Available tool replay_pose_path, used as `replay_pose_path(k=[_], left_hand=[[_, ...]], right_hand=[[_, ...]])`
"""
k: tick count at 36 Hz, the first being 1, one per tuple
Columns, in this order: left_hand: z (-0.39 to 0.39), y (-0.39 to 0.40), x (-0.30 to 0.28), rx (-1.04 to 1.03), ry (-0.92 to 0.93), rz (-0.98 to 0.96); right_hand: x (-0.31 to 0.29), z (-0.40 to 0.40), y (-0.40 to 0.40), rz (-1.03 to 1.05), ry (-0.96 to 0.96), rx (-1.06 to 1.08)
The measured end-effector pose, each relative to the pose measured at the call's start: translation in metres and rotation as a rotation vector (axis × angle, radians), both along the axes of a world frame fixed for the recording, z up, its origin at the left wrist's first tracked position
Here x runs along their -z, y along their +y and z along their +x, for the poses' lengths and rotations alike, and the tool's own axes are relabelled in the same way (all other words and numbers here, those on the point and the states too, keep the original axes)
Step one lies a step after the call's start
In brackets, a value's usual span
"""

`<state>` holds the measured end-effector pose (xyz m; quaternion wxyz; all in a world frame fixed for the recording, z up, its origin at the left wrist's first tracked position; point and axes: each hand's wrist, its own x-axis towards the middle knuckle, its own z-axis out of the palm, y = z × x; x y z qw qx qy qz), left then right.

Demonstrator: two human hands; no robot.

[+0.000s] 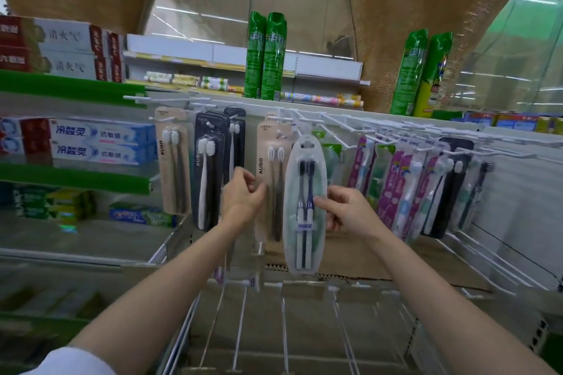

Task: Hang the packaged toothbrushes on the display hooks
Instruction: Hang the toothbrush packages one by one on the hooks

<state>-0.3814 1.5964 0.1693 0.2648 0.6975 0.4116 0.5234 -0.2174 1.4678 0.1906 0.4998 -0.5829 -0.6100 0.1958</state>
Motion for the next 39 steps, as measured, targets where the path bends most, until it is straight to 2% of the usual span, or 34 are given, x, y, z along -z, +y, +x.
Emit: replay_pose_path(k=[3,11,18,25,29,31,33,35,37,39], left_hand=[[0.002,-0.003,-0.002,0.006,-0.031,0.006],[0.006,-0.01,-0.006,0.078,-0.179,0.025],[0.017,-0.018,-0.012,0.081,-0.148,0.094],[0.02,-0.016,-0.004,-0.011,-0.109,0.076],[0.019,-0.011,0.0,-0.198,-0.128,0.104],[0.02,-0.007,-0.001,-0.229,-0.128,0.078],[0.02,-0.004,-0.003,-0.149,-0.119,0.007],[0.019,-0.004,-0.005,0.022,-0.125,-0.083],[0.016,-0.007,-0.007,0.144,-0.095,-0.089],[0.012,-0.007,-0.005,0.234,-0.147,-0.098]], right_hand=[[-0.007,0.0,0.006,0.046,0.008,0.045],[-0.011,0.001,0.031,-0.02,0.027,0.171],[-0.015,0.005,0.055,-0.121,-0.17,0.272],[-0.008,0.019,0.063,-0.123,-0.117,0.245],[-0.009,0.026,0.064,-0.117,-0.121,0.24],[-0.009,0.028,0.064,-0.116,-0.117,0.242],[-0.009,0.031,0.065,-0.107,-0.104,0.257],[-0.009,0.033,0.066,-0.089,-0.112,0.279],[-0.009,0.033,0.067,-0.067,-0.142,0.301],[-0.009,0.034,0.067,-0.033,-0.141,0.304]])
